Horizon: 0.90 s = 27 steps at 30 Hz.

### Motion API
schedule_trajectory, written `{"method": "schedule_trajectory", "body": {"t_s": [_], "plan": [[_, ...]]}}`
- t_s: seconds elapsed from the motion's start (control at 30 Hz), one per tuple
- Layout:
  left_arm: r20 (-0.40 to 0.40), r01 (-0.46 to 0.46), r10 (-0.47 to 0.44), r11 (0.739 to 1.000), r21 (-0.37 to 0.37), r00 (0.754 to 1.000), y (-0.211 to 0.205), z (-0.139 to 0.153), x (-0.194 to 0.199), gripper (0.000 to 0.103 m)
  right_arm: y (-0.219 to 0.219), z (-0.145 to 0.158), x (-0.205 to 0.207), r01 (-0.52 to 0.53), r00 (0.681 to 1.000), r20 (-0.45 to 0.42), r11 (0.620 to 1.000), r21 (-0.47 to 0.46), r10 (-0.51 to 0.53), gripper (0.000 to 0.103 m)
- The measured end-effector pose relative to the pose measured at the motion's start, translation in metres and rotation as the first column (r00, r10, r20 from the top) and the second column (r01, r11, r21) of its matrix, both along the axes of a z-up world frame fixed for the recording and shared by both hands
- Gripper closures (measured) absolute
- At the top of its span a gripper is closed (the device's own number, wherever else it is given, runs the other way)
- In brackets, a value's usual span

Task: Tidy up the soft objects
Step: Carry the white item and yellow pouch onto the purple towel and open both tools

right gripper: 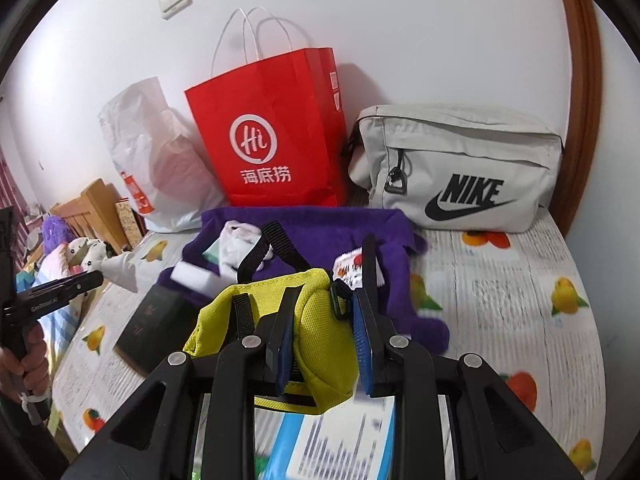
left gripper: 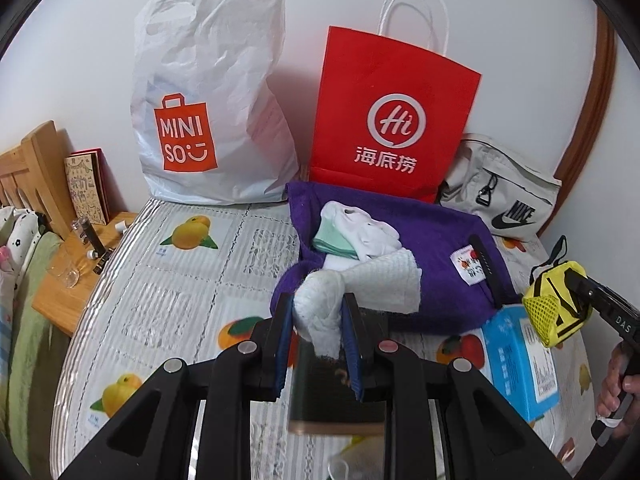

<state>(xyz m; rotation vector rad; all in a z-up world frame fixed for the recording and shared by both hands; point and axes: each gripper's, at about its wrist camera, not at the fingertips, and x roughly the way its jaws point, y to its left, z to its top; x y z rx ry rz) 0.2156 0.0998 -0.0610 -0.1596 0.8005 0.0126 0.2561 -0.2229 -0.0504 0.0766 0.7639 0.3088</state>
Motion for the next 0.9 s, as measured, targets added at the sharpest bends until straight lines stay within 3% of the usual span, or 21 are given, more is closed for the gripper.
{"method": "schedule_trajectory", "body": {"t_s": [0.4,0.9], "plan": [[-0.034,-0.004,0.004,1.0,-0.01,0.999,0.0,-0.015,0.045,0.08,0.025,-0.031,0.063,-0.004,0.999,-0.047,0.998,-0.065,0.001,0.076],[-0.092,0.032,-0.034,0.999,-0.032,0.995,-0.013,-0.031,0.108,0.08,0.039,-0.063,0.1,-0.017,0.993,-0.119,0.992,-0.128,0.002,0.076]]}}
